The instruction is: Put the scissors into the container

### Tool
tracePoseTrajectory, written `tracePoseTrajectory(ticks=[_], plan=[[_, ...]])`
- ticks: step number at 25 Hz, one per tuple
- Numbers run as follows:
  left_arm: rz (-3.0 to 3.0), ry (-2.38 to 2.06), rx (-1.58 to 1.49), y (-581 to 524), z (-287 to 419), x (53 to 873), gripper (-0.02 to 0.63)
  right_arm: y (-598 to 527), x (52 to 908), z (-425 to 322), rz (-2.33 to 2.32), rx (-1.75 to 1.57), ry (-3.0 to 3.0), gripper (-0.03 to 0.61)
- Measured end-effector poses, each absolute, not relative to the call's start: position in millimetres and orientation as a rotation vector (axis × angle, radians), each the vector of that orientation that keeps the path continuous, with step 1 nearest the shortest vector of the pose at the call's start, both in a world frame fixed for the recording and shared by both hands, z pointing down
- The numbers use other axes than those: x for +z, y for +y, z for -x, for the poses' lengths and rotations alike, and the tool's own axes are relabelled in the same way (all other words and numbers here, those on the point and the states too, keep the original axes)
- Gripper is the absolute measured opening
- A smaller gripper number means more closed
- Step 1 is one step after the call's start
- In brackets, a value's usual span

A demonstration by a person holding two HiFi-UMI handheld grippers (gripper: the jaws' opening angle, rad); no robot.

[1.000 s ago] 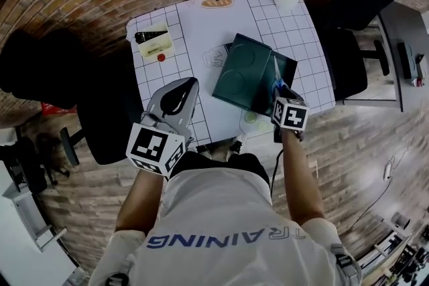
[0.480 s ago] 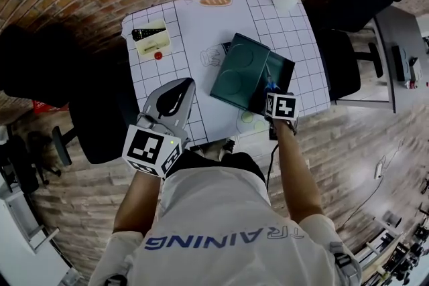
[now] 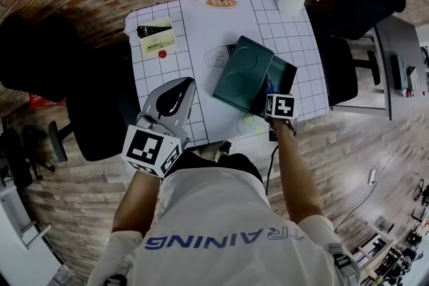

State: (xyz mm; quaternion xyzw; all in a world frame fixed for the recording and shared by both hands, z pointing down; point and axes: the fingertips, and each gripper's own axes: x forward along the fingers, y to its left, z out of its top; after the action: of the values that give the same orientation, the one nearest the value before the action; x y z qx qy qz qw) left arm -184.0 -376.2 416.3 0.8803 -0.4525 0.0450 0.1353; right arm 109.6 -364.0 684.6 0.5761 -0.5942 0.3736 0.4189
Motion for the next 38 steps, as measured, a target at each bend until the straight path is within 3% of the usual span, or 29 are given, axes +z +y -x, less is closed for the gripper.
tracePoseTrajectory(ticks=[3,5,7,16,24,38], plan=[[-2.537,-1.314,0.12,-376.1,188.6,417.0,0.0,-363.9,685.7,-110.8,-1.452,0.948,-1.485,0.109],[-2.529,-1.315,0.111,-376.4,190.2,416.7,0.0,-365.3,683.1,-112.1,-1.463,0.95,-1.495,0.16],[-2.532,-1.313,0.113,-376.9,190.0,415.9,0.0,-367.9,674.8,-113.3,-1.487,0.95,-1.515,0.17],[-2.564,-1.261,0.067,-377.4,176.4,401.3,0.0,-376.0,552.9,-128.7,-1.714,0.724,-1.752,0.017],[-2.611,-1.24,0.007,-371.7,161.1,375.0,0.0,-374.2,449.6,-147.2,-1.898,0.571,-1.942,0.014],[-2.789,-1.391,0.024,-349.0,156.1,306.7,0.0,-329.8,280.6,-107.8,-2.054,0.103,-2.429,0.014]])
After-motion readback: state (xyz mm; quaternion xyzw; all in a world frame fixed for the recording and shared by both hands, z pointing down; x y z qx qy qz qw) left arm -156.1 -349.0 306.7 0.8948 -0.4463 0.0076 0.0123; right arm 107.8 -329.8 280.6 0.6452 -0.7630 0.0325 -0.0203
